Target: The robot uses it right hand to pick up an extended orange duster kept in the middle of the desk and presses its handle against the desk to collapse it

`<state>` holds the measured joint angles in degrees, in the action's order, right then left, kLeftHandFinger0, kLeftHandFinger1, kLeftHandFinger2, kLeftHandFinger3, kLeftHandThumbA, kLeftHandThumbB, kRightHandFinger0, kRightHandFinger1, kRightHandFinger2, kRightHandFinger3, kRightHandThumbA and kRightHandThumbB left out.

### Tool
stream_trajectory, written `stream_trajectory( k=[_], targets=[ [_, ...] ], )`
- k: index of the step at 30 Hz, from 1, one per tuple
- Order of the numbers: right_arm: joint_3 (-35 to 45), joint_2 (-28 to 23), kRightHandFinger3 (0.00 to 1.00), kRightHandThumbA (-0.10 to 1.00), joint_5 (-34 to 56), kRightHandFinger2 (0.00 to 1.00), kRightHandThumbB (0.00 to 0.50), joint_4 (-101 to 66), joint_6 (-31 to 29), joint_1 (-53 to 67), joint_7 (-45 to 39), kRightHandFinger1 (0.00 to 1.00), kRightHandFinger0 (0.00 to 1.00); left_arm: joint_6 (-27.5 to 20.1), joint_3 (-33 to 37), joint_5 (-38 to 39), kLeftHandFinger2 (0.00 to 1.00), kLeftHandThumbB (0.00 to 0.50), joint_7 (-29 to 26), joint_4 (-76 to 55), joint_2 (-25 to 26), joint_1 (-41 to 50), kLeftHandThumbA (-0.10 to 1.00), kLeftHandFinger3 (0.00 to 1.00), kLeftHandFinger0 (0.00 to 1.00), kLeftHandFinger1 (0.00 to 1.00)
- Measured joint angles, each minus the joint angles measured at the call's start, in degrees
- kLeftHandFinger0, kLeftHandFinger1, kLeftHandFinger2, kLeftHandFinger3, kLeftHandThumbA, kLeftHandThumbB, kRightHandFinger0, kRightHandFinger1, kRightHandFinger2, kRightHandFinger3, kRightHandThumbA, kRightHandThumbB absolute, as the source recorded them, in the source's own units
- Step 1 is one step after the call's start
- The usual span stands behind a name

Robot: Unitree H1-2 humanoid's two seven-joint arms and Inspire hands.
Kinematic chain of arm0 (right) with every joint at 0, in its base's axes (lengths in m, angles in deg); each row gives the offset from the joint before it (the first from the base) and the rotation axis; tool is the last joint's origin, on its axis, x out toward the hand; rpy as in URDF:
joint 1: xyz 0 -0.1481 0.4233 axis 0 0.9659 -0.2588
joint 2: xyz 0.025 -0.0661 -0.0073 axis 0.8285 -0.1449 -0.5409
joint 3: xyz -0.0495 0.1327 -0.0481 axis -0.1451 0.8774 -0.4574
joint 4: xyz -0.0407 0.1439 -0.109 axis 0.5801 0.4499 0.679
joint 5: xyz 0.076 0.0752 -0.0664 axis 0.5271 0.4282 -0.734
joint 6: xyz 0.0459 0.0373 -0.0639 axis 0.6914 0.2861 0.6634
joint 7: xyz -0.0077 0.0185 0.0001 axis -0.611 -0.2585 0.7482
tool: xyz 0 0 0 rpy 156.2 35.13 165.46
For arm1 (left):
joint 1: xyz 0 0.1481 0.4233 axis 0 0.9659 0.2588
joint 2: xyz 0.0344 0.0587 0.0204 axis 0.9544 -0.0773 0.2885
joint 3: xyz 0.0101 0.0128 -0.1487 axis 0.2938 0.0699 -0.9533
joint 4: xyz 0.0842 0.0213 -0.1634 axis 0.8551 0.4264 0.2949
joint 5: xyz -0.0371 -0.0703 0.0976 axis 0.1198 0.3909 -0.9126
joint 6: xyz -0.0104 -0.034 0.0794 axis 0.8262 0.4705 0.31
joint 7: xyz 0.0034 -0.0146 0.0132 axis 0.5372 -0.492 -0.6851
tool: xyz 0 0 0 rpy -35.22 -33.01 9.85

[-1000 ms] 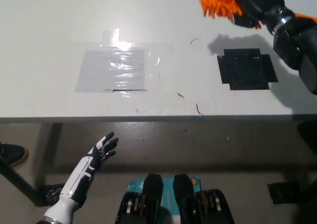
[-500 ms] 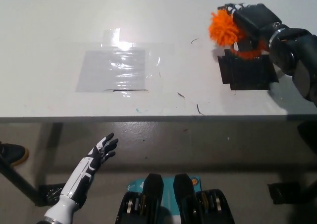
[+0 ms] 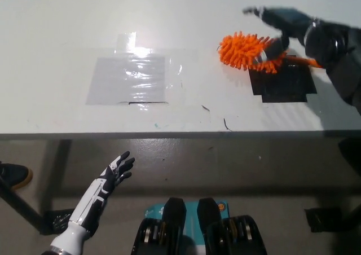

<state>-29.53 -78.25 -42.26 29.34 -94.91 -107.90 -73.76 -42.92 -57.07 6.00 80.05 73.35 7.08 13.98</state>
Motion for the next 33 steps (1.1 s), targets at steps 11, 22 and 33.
stream_trajectory(
  k=[11, 22, 33],
  targets=[
    [10.84, -2.15, 1.00, 1.00, 6.39, 1.00, 0.435, -24.15, 3.18, 4.40, -3.65, 1.00, 1.00, 0.11, -0.02, 0.03, 1.00, 0.141, -0.01, 0.46, 0.01, -0.18, 1.00, 1.00, 1.00, 1.00],
    [17.39, -2.85, 1.00, 1.00, 10.65, 1.00, 0.420, -46.63, 6.12, 24.89, -3.75, 1.00, 1.00, 0.13, -0.04, 0.01, 1.00, 0.124, -0.01, 2.13, 0.01, -1.22, 1.00, 1.00, 1.00, 1.00],
    [18.89, 0.48, 1.00, 1.00, 14.89, 1.00, 0.372, -69.24, 6.16, 56.05, -3.58, 1.00, 1.00, 0.13, -0.05, 0.00, 1.00, 0.153, -0.01, 3.12, 0.01, -2.59, 1.00, 1.00, 1.00, 1.00]
  ],
)
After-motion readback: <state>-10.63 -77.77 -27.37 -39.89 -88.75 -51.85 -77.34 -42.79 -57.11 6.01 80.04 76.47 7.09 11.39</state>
